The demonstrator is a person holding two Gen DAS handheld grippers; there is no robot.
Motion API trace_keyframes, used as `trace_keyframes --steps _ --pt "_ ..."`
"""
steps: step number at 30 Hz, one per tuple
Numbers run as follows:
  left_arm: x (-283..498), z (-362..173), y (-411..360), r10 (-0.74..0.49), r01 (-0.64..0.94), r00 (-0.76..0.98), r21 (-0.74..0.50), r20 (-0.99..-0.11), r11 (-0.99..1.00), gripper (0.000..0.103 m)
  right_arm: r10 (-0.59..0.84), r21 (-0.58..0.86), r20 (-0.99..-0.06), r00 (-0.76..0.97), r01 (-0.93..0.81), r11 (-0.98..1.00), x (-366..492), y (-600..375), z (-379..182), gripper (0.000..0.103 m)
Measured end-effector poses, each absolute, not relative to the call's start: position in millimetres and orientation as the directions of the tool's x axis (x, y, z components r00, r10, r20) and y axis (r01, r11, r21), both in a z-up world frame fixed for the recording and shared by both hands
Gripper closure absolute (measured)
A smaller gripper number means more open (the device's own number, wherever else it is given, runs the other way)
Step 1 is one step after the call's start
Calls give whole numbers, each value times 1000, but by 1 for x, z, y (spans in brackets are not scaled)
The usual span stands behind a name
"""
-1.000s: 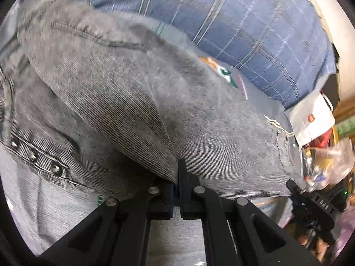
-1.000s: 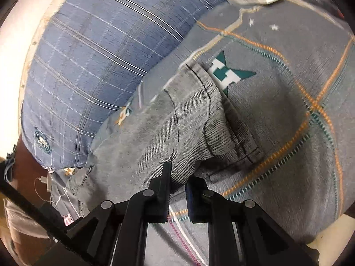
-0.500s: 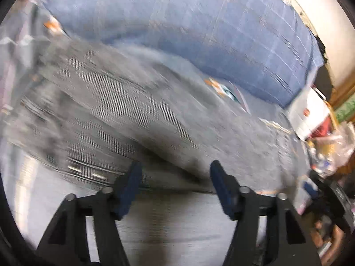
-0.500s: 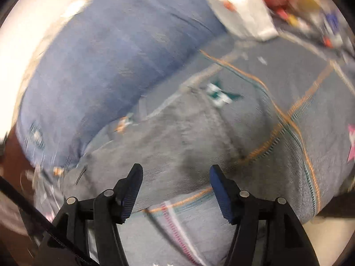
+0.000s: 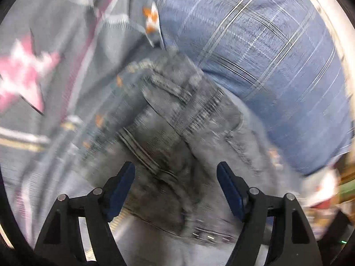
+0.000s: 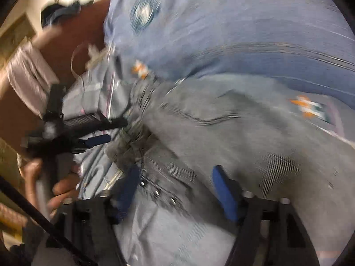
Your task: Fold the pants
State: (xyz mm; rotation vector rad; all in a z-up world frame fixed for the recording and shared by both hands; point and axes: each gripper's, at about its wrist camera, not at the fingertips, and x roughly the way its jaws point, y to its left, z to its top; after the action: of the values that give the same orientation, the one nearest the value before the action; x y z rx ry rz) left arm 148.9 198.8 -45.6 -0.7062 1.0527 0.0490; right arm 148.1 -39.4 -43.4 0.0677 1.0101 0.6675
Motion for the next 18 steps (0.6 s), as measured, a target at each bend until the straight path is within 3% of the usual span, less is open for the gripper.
trace_keyframes --steps 2,11,14,18 --pt "149 -48 205 -335 -371 514 -557 -790 743 28 531 333 -783 326 -501 799 166 -16 -58 53" --pt "151 -53 206 -375 -400 509 -599 -775 694 28 378 103 -850 367 -587 803 205 57 -91 55" --pt "152 -55 208 -376 -410 513 -605 -772 683 28 380 111 -839 390 -560 821 208 53 -87 96" --pt "152 -59 210 -378 -418 518 -613 -767 671 28 486 242 -781 392 -528 814 206 35 -66 100"
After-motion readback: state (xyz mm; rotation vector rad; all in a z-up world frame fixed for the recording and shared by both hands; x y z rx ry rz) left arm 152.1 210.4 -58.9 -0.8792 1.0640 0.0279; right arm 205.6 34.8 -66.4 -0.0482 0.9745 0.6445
